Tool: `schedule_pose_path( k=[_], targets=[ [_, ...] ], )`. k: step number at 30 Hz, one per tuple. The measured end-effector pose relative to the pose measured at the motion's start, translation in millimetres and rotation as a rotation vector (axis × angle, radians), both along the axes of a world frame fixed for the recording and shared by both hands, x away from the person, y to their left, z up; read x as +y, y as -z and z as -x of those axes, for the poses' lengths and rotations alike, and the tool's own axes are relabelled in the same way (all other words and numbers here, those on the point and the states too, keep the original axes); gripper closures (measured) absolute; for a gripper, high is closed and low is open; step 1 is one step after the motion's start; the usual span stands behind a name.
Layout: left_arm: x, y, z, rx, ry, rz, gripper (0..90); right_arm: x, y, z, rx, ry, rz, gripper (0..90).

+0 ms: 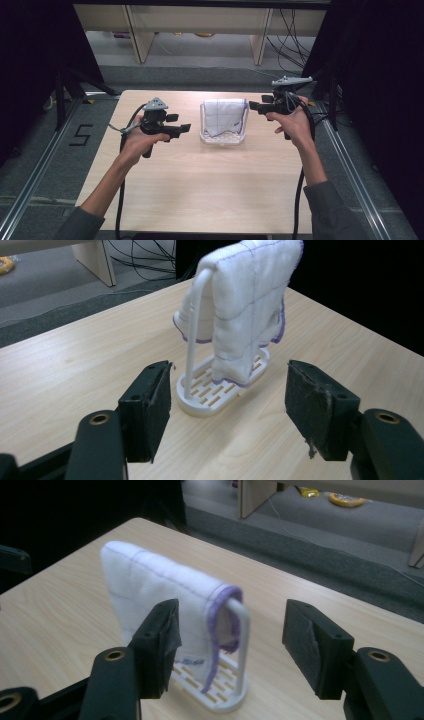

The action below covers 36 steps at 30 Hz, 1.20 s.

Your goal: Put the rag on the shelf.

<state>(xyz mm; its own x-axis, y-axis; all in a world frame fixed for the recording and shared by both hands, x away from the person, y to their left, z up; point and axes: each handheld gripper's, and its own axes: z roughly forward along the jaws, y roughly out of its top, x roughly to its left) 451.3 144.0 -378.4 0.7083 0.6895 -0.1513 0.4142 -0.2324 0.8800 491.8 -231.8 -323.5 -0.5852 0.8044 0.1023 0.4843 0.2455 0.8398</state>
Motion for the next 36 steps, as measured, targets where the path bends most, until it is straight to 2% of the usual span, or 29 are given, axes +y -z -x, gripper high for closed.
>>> schedule_pose_path(
  k=[3,4,5,6,8,13,14,16,17,18,19,23,26,28,32,33,34,36],
  targets=[
    [-0.2,9.9,13.8,0.001,0.005,0.021,33.5,1.5,9.0,11.4,-0.017,-0.024,-0.027,40.5],
    [-0.5,16.1,21.5,0.003,0.011,0.024,33.2,1.1,15.8,19.3,-0.013,-0.023,-0.019,40.2],
    [-0.5,16.1,21.5,0.003,0.011,0.024,33.1,1.1,15.8,19.3,-0.013,-0.023,-0.019,40.2],
    [-0.7,23.3,28.8,0.003,0.036,0.016,32.7,1.3,24.4,26.3,-0.001,-0.034,-0.046,40.2],
    [-1.2,27.9,32.7,0.0,0.051,0.01,32.1,0.3,29.6,31.6,-0.004,-0.035,-0.038,40.2],
    [-5.0,32.2,36.8,-0.007,0.054,-0.026,31.3,2.9,40.2,39.3,0.008,-0.055,-0.049,39.7],
    [-6.0,33.6,36.9,-0.007,0.058,-0.017,31.3,4.6,43.9,43.5,-0.002,-0.039,-0.049,39.5],
    [-6.6,34.3,37.5,-0.006,0.053,-0.018,31.3,3.3,46.0,43.1,-0.018,-0.052,-0.039,39.5],
    [-6.8,34.2,38.0,-0.003,0.054,-0.027,31.2,4.5,46.9,45.2,0.009,-0.043,-0.053,39.4],
    [-7.1,34.7,38.0,-0.006,0.058,-0.028,31.2,3.3,48.3,45.0,0.004,-0.051,-0.039,39.4],
    [-7.6,35.4,38.3,-0.006,0.058,-0.026,31.1,3.7,49.8,45.5,0.004,-0.046,-0.058,39.4],
    [-8.3,40.6,39.4,0.0,0.054,-0.04,30.4,2.1,55.5,47.5,0.019,-0.049,-0.067,38.8],
    [-8.8,45.9,40.3,0.006,0.059,-0.04,29.9,2.1,56.8,48.6,0.005,-0.058,-0.042,38.2],
    [-7.7,50.8,43.2,0.016,0.065,-0.052,29.7,4.3,57.3,51.0,0.03,-0.053,-0.07,37.6],
    [-4.1,57.8,48.8,0.013,0.061,-0.056,29.1,6.8,62.2,53.6,0.014,-0.077,-0.035,34.4],
    [-2.6,58.8,49.4,0.018,0.063,-0.066,29.1,6.8,62.2,53.6,0.014,-0.077,-0.035,34.4],
    [-2.2,62.9,50.7,0.019,0.062,-0.054,29.0,9.9,63.8,57.2,0.022,-0.073,-0.049,34.1],
    [-2.1,63.5,51.6,0.024,0.061,-0.065,28.9,9.9,63.9,58.1,0.017,-0.083,-0.038,34.2]
  ],
)
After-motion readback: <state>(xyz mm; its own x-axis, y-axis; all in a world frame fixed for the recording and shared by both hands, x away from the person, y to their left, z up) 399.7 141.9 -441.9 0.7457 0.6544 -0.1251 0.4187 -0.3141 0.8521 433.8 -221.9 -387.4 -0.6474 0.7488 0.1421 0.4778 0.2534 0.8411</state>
